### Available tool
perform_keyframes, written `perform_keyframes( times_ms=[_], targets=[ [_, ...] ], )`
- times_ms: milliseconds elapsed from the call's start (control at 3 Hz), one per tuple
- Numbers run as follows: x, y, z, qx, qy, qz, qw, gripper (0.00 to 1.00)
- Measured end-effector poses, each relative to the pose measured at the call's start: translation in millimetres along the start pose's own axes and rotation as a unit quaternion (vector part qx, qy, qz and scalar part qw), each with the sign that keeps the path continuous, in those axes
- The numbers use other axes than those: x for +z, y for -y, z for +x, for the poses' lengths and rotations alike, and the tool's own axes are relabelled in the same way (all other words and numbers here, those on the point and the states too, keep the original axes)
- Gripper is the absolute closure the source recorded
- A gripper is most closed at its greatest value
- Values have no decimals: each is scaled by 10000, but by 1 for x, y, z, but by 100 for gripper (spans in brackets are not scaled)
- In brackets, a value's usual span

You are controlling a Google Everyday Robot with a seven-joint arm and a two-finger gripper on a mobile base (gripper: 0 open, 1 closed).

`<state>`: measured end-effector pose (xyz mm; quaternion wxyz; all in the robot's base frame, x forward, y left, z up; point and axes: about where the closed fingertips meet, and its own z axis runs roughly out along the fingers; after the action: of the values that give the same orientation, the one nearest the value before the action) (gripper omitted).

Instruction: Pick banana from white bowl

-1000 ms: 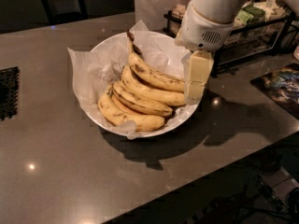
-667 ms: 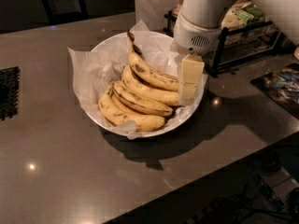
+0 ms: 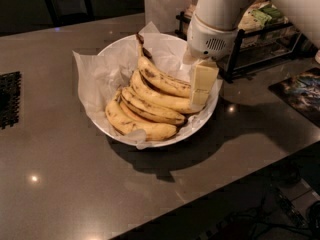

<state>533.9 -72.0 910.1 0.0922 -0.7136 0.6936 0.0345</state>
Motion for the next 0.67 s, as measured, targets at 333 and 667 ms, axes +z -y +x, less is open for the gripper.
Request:
perform_keyframes(
  times_ms=[333, 667],
  targets=[
    [0, 0, 0, 0, 0, 0, 10000, 42],
    [0, 0, 0, 0, 0, 0, 10000, 64]
  ],
)
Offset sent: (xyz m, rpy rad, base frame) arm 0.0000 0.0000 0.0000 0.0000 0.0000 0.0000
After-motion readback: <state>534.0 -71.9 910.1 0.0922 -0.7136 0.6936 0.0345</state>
